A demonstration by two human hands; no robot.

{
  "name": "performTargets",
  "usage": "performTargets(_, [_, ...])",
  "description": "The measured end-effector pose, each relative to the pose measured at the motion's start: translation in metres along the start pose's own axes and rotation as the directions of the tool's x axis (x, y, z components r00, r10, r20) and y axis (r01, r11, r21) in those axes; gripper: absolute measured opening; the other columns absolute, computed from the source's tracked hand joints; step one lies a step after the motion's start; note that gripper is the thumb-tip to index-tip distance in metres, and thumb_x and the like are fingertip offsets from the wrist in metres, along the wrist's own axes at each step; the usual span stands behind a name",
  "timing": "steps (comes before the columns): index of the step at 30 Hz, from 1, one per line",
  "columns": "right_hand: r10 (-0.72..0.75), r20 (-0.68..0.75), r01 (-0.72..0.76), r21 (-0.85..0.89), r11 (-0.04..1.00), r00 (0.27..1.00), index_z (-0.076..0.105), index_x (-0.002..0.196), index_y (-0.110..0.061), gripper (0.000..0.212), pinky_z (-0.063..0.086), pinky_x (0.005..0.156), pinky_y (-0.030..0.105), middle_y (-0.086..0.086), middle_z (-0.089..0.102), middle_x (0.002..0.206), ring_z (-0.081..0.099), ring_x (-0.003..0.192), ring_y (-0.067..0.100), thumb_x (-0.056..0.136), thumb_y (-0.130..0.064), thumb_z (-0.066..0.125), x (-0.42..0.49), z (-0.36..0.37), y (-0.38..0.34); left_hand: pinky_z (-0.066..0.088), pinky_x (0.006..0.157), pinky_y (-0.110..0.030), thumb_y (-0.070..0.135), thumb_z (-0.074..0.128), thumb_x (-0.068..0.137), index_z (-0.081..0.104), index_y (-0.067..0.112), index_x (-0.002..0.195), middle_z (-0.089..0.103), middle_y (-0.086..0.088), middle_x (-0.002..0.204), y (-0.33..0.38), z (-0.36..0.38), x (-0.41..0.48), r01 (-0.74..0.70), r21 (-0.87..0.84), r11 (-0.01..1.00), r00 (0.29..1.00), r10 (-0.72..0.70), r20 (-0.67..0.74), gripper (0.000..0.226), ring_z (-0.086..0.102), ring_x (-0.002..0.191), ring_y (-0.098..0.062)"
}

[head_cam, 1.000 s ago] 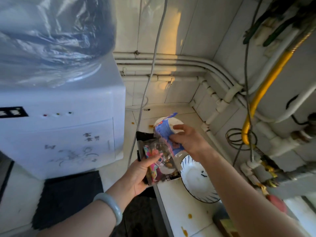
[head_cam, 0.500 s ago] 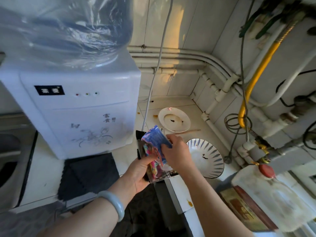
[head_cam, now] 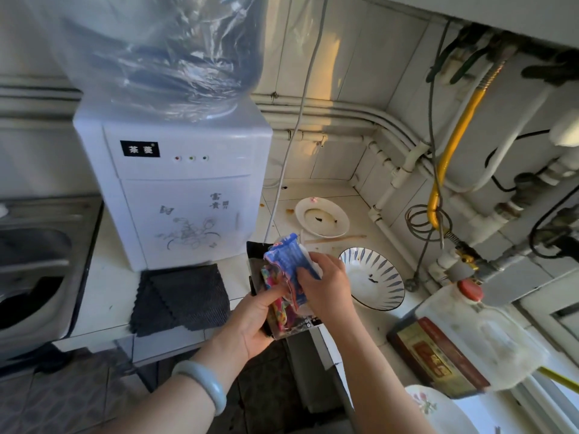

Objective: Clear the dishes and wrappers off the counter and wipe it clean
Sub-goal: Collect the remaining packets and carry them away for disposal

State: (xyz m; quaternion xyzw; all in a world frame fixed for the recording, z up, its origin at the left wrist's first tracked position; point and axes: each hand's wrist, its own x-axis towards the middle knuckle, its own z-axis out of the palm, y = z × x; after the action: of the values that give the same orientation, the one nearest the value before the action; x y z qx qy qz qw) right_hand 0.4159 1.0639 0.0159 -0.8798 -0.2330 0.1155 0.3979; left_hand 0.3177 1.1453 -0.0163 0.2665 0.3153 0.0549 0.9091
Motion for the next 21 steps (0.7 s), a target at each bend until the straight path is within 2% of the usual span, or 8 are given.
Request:
performTargets(2, [0.009,0.009,-0.01,0.026,1.0,1.0,0.063,0.123,-0.02,0.032,0.039,0.097,0.026,-0.002,0.047,0.12,0.043,0.125,0.016,0.09,-0.019,0.059,-0.005,-0.001,-0.002,0.047,0.099,-0.052,0.014,0.073,0.072,0.061,0.006,0.124,0.069,-0.021,0.114,-0.002,-0.002,-0.003,-0.009,-0.001,1.0,1.0,0.009,-0.01,0.054,0.065,0.107,-0.038])
performTargets(5, [0.01,0.014,-0.011,0.052,0.999,1.0,0.064,0.12,-0.021,0.031,0.038,0.097,0.024,-0.008,0.043,0.11,0.044,0.124,0.015,0.09,-0.018,0.059,-0.012,-0.006,-0.004,0.048,0.096,-0.052,0.015,0.074,0.072,0.063,0.005,0.119,0.07,-0.022,0.112,-0.007,-0.001,-0.009,-0.023,-0.015,1.0,1.0,0.023,-0.013,0.05,0.066,0.106,-0.038])
performTargets(8, [0.007,0.012,-0.008,0.071,0.997,1.0,0.063,0.121,-0.021,0.031,0.037,0.095,0.023,-0.008,0.042,0.112,0.045,0.122,0.014,0.09,-0.018,0.058,-0.02,-0.017,-0.001,0.049,0.095,-0.052,0.018,0.073,0.074,0.063,0.006,0.12,0.069,-0.021,0.113,-0.015,0.005,-0.018,-0.043,0.001,0.999,0.999,0.043,0.0,0.048,0.066,0.106,-0.038])
performTargets(11, [0.043,0.026,-0.046,0.137,0.989,0.999,0.062,0.122,-0.022,0.032,0.043,0.103,0.032,-0.009,0.041,0.11,0.048,0.12,0.015,0.091,-0.02,0.058,-0.033,-0.033,0.005,0.045,0.101,-0.056,0.019,0.075,0.074,0.062,0.007,0.125,0.068,-0.021,0.118,-0.027,0.013,-0.025,-0.065,0.026,0.998,0.998,0.065,-0.003,0.054,0.064,0.11,-0.039])
performTargets(13, [0.051,0.04,-0.057,0.163,0.985,0.998,0.062,0.122,-0.023,0.031,0.045,0.103,0.037,-0.009,0.041,0.112,0.049,0.118,0.014,0.091,-0.022,0.058,-0.042,-0.044,0.012,0.043,0.102,-0.057,0.02,0.076,0.074,0.061,0.007,0.126,0.067,-0.021,0.119,-0.038,0.02,-0.031,-0.076,0.033,0.997,0.997,0.076,-0.006,0.056,0.064,0.111,-0.039])
performTargets(17, [0.048,0.052,-0.057,0.197,0.979,0.998,0.06,0.125,-0.024,0.034,0.048,0.101,0.038,-0.005,0.044,0.124,0.053,0.116,0.015,0.091,-0.025,0.059,-0.065,-0.067,0.031,0.048,0.097,-0.054,0.018,0.072,0.078,0.063,0.005,0.122,0.068,-0.022,0.116,-0.069,0.036,-0.051,-0.087,0.045,0.995,0.996,0.087,-0.006,0.047,0.066,0.107,-0.038])
performTargets(21, [-0.002,0.054,-0.008,0.179,0.984,0.999,0.06,0.126,-0.024,0.036,0.046,0.101,0.042,-0.008,0.043,0.117,0.052,0.118,0.018,0.089,-0.029,0.06,-0.094,-0.08,0.051,0.053,0.09,-0.049,0.019,0.072,0.076,0.063,0.005,0.121,0.069,-0.022,0.113,-0.101,0.045,-0.078,-0.112,0.037,0.993,0.993,0.113,-0.041,0.048,0.067,0.104,-0.038])
